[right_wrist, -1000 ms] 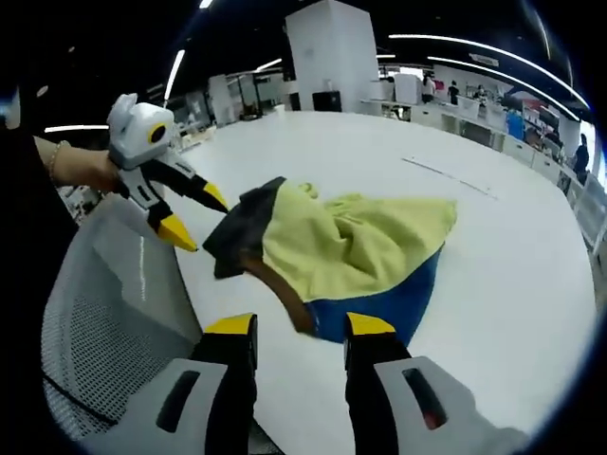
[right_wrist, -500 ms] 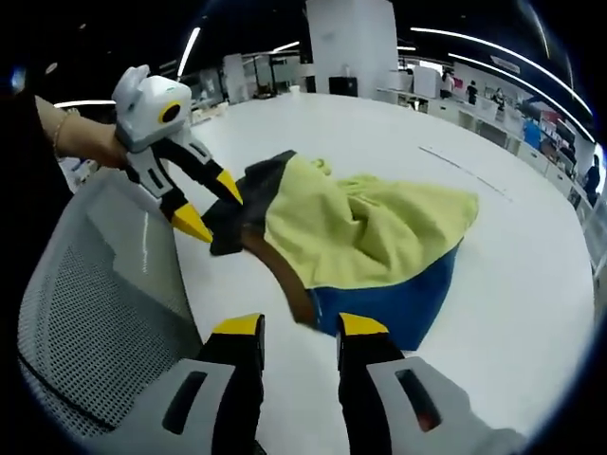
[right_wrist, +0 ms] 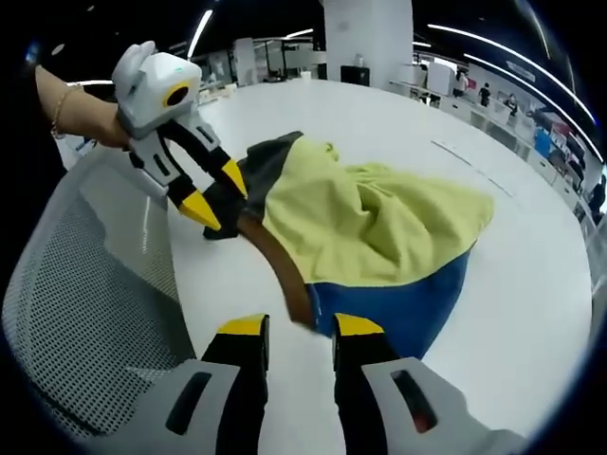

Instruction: Fold the garment on the visible template until the final outline fits inside the template.

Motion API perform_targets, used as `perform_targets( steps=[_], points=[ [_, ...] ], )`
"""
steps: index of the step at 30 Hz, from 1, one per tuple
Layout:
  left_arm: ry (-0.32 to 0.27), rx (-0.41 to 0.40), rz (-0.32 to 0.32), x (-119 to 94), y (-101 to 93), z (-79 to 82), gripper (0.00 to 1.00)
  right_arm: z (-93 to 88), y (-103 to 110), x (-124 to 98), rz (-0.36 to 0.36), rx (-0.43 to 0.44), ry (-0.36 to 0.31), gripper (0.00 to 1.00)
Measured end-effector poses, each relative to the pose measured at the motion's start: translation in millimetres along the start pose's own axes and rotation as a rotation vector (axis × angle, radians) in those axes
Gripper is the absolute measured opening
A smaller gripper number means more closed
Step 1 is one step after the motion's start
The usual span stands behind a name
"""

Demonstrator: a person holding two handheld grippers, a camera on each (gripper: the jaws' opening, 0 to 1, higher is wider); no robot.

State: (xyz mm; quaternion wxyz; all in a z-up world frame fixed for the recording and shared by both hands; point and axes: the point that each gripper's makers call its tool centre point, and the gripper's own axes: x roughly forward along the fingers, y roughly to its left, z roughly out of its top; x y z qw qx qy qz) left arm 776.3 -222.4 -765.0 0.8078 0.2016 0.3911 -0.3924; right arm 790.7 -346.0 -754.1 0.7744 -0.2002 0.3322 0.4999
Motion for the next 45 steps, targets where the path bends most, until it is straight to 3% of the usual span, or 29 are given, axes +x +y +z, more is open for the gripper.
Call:
perform_targets(
  steps=[6, 18, 28, 32, 40, 45],
  points=[
    [0.025, 0.043, 0.022, 7.3, 3.3, -2.1, 0.21, -4.1, -0.6, 7.6, -0.007, -0.007, 0.019, 0.23],
    [0.053, 0.04, 0.024, 15.8, 7.9, -2.8, 0.18, -12.1, 0.8, 16.1, -0.01, -0.041, 0.053, 0.21],
    [0.052, 0.014, 0.041, 18.3, 11.5, 0.1, 0.13, -14.1, -4.0, 25.5, -0.037, -0.094, 0.092, 0.18],
    [0.06, 0.01, 0.055, 18.5, 14.7, -0.5, 0.07, -14.1, -6.5, 24.6, -0.055, -0.109, 0.095, 0.16],
    [0.063, -0.011, 0.051, 18.5, 16.2, 0.0, 0.05, -14.2, -7.7, 23.7, -0.063, -0.108, 0.085, 0.15],
    [0.039, -0.075, 0.051, 15.0, 19.5, 3.5, 0.03, -8.2, -14.8, 18.0, -0.083, -0.109, 0.07, 0.07]
  ],
)
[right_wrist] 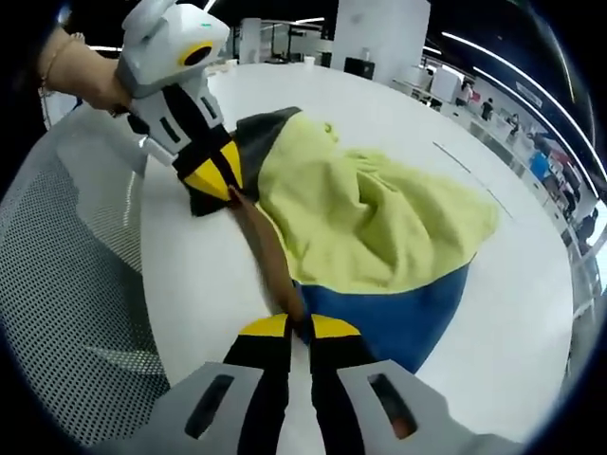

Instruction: Fold the garment on the visible template until the final outline fits inside the template.

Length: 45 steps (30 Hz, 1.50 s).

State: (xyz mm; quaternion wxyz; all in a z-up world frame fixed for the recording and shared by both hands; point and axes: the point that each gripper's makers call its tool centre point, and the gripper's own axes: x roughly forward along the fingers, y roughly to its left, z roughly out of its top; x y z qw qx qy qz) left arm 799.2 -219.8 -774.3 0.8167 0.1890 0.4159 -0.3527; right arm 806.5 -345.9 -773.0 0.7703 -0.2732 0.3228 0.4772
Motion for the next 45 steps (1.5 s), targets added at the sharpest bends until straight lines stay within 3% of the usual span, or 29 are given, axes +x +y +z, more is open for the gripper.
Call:
perform_targets(
  steps=[4, 13, 25, 36, 45],
  points=[
    [-0.011, -0.017, -0.002, -4.4, 0.8, 4.3, 0.02, 3.8, -1.9, -3.9, 0.001, 0.022, -0.007, 0.06],
    [-0.075, -0.063, 0.0, -25.7, 6.8, 17.8, 0.02, 38.2, -15.0, -27.3, -0.028, 0.073, -0.109, 0.06],
    [-0.153, -0.143, -0.008, -46.6, 13.7, 31.2, 0.02, 55.4, -19.5, -43.5, -0.05, 0.121, -0.168, 0.05],
    [-0.273, -0.242, -0.005, -74.8, 21.0, 50.6, 0.0, 87.0, -25.0, -68.8, -0.077, 0.125, -0.251, 0.05],
    [-0.31, -0.269, 0.005, -89.5, 22.7, 57.2, 0.0, 112.8, -23.2, -84.8, -0.091, 0.083, -0.301, 0.05]
  ],
)
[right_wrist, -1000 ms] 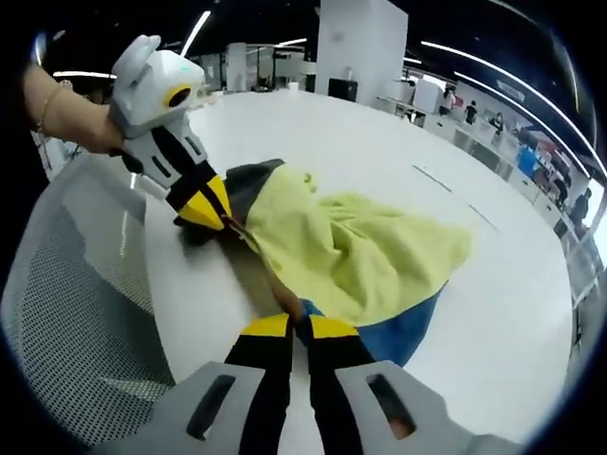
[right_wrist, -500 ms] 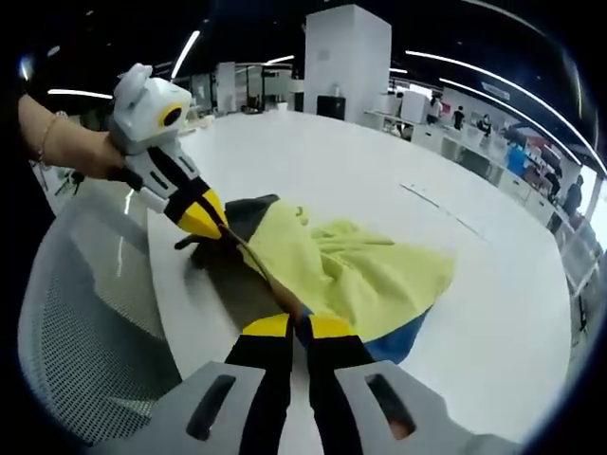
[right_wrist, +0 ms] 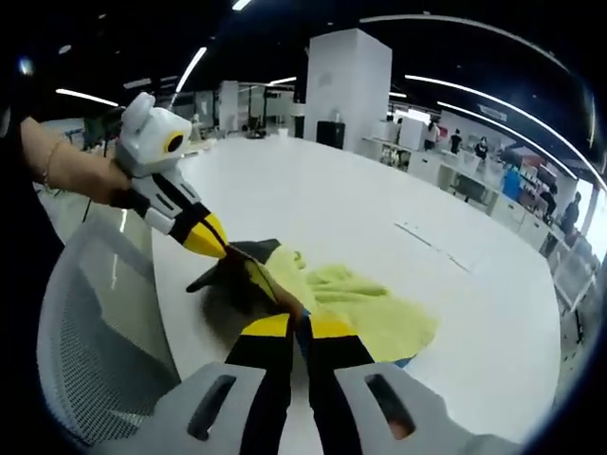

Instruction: Fold the garment on the visible template until the final outline fits inside the template.

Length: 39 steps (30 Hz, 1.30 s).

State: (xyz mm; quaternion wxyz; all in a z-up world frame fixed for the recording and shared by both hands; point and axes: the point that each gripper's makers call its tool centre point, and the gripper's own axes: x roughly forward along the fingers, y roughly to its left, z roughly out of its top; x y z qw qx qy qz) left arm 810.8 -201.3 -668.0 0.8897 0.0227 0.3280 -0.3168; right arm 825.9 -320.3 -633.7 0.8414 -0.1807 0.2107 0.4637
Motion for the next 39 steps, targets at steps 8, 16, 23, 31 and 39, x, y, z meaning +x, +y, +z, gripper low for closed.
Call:
perform_targets(
  steps=[8, 16, 23, 31, 39],
  points=[
    [-0.075, -0.045, -0.008, -19.1, 1.8, 22.4, 0.0, 16.7, -0.3, -8.9, -0.012, -0.005, -0.035, 0.05],
    [-0.177, -0.124, -0.026, -45.7, 0.6, 55.7, 0.0, 48.9, -7.8, -22.9, -0.033, 0.019, -0.112, 0.05],
    [-0.242, -0.108, -0.031, -70.0, -0.8, 85.0, 0.0, 85.5, -10.2, -38.3, -0.054, -0.001, -0.186, 0.05],
    [-0.328, -0.072, -0.062, -107.4, -11.9, 128.8, 0.0, 126.8, -15.3, -64.3, -0.092, -0.032, -0.266, 0.05],
    [-0.441, -0.025, -0.091, -146.3, -26.5, 178.0, 0.0, 171.6, -19.0, -96.6, -0.13, -0.076, -0.342, 0.04]
  ],
)
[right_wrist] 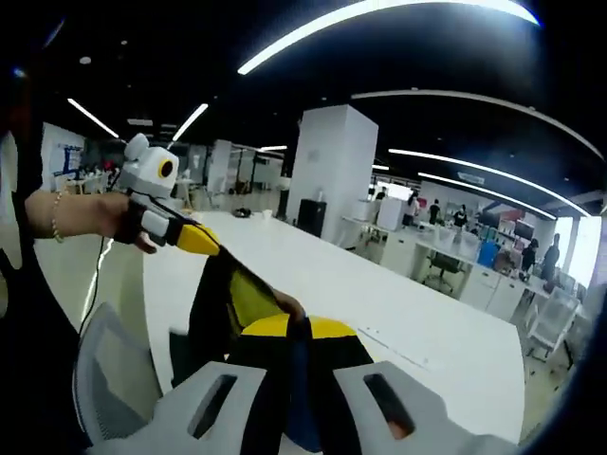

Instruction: Fold the garment on the visible template until the final outline fits inside the template.

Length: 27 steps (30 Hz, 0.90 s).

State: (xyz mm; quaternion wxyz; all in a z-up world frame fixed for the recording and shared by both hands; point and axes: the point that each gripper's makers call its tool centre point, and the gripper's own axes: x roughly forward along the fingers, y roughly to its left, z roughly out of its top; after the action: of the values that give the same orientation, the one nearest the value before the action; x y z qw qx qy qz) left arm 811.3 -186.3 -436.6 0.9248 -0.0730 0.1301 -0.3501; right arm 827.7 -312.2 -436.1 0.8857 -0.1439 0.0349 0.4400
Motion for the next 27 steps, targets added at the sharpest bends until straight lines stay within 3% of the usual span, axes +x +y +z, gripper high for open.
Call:
perform_targets(
  steps=[5, 20, 27],
  points=[
    [-0.057, 0.04, -0.026, -12.4, -14.4, 34.5, 0.0, 37.5, -1.7, -12.6, -0.009, -0.04, -0.057, 0.04],
    [-0.196, 0.138, -0.094, -45.1, -43.7, 108.7, 0.0, 120.2, -3.2, -48.1, -0.019, -0.128, -0.193, 0.04],
    [-0.26, 0.176, -0.178, -67.9, -71.2, 141.8, 0.0, 156.9, 4.0, -75.1, -0.006, -0.218, -0.257, 0.04]
  ],
)
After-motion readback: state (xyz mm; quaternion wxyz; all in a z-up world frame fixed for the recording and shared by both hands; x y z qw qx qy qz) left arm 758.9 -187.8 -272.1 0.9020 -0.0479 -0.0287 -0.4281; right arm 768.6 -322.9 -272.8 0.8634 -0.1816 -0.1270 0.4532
